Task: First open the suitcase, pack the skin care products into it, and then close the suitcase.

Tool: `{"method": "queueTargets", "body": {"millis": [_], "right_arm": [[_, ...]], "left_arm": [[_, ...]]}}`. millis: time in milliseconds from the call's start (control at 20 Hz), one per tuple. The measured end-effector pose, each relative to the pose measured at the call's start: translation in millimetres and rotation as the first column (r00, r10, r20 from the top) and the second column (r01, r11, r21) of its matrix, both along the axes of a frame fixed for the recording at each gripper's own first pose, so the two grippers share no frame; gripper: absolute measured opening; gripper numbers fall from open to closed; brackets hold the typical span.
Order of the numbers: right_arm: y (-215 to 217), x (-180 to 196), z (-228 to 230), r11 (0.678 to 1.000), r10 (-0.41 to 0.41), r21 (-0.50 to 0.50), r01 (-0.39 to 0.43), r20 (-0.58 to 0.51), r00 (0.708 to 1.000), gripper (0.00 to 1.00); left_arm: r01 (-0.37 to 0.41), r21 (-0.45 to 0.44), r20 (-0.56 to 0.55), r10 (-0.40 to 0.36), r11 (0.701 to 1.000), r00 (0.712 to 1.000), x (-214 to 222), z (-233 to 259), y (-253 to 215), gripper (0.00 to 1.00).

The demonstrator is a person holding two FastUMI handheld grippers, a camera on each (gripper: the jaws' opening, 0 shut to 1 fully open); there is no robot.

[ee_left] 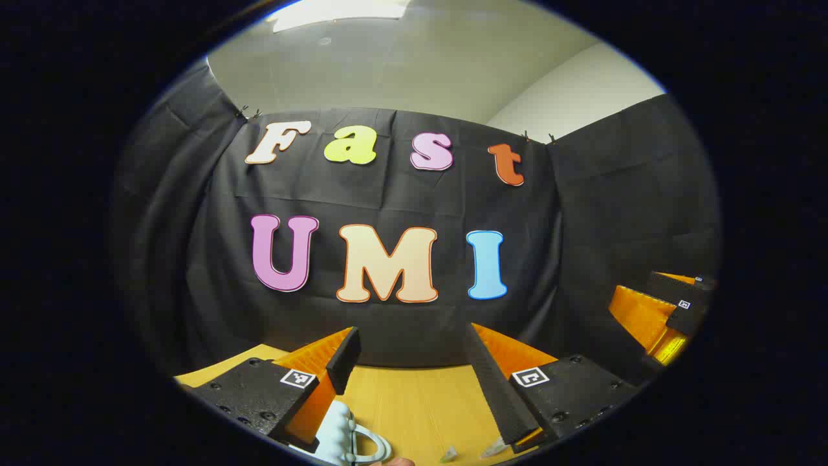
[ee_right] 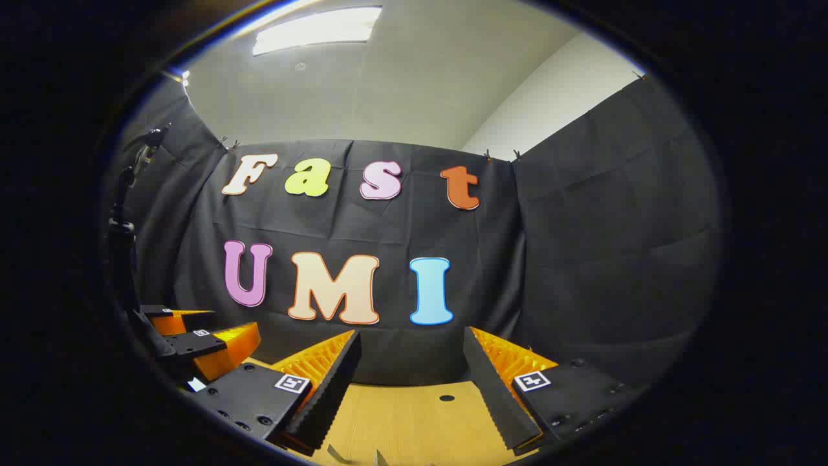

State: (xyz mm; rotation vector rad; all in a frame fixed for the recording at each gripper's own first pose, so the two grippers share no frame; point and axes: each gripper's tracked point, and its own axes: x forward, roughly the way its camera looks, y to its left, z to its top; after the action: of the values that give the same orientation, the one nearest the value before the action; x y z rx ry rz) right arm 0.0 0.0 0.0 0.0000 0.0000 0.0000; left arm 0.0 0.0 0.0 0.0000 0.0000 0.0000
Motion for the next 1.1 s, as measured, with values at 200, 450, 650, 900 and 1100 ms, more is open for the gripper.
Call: {"method": "queueTargets", "body": {"millis": [200,450,650,900,1100], "right_arm": [[-1.8,0.9,-4.0,1.000,0.016,-0.011,-0.016,-0.009,1.000,0.98],[-7.1,6.1,-13.7,0.999,0.041,-0.010,-0.041,-0.032,0.999,0.98],[-16.5,16.7,-17.3,0.997,0.071,0.003,-0.071,-0.032,0.997,0.98],[-35.0,35.7,-30.8,0.992,0.127,0.007,-0.127,-0.034,0.991,0.98],[-49.7,43.3,-42.5,0.988,0.139,0.067,-0.137,-0.031,0.990,0.98]], "left_arm": [[-0.015,0.020,-0.005,0.015,1.000,1.000,-3.1,-1.0,-1.2,0.94],[-0.047,0.033,-0.021,0.047,0.998,0.999,-0.5,-9.8,-0.9,0.94],[-0.080,0.043,-0.028,0.082,0.996,0.996,4.8,-14.0,-4.1,0.94],[-0.107,0.080,-0.020,0.109,0.991,0.994,6.1,-18.9,-19.5,0.94],[-0.162,0.063,-0.050,0.165,0.985,0.985,0.8,-36.4,-24.7,0.94]]}}
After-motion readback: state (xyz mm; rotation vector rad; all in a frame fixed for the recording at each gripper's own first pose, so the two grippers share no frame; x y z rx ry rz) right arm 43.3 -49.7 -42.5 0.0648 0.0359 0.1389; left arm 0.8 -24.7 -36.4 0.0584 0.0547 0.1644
